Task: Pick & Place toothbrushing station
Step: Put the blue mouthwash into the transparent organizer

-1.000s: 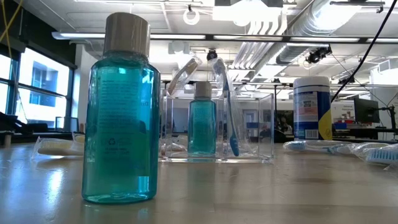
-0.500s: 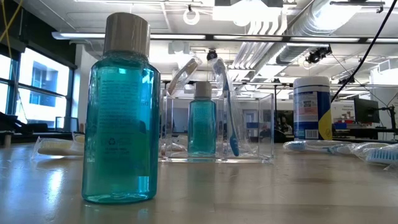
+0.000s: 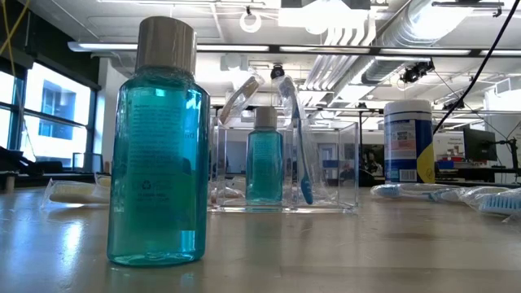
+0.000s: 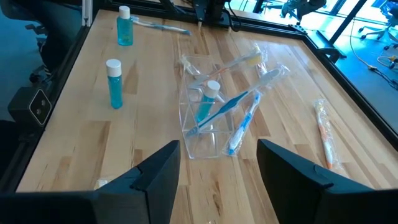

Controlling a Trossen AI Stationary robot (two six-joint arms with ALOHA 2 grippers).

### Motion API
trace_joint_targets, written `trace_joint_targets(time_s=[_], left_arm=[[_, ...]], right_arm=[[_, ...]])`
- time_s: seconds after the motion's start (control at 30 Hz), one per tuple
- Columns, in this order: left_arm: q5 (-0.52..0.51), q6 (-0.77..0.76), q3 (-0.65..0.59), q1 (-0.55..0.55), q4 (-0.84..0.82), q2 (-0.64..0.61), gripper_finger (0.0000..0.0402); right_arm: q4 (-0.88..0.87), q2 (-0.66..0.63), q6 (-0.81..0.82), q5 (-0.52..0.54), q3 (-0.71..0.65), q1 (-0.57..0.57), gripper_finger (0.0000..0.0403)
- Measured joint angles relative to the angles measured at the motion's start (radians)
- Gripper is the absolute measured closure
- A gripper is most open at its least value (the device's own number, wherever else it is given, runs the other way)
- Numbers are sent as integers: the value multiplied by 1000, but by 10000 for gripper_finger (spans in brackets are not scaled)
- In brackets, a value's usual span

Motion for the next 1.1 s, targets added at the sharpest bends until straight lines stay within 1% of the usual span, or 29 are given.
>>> trace_joint_targets(time_s=[0.07,0.1,0.17,0.27,0.33,0.4,0.63,0.77,0.97,1.1], left_arm=[[30,-5,0,-4,-1,0,147],[39,24,0,-7,-1,0,147],[47,134,0,-13,-2,3,147],[68,341,0,-27,-14,4,147],[99,436,0,-38,-16,4,147],[117,487,0,-52,-30,4,147],[95,609,-1,-91,-130,4,147],[95,752,-1,-115,-173,4,147],[95,972,-1,-141,-173,4,146],[86,1070,-1,-145,-173,4,146]], right_arm=[[0,0,0,0,0,0,198],[0,0,0,0,0,0,198],[0,0,0,0,0,0,198],[0,0,0,0,0,0,198],[0,0,0,0,0,0,198],[0,0,0,0,0,0,198],[0,0,0,1,0,0,198],[0,0,-1,1,0,0,198],[0,0,-1,2,0,0,198],[0,0,-1,2,0,0,198]])
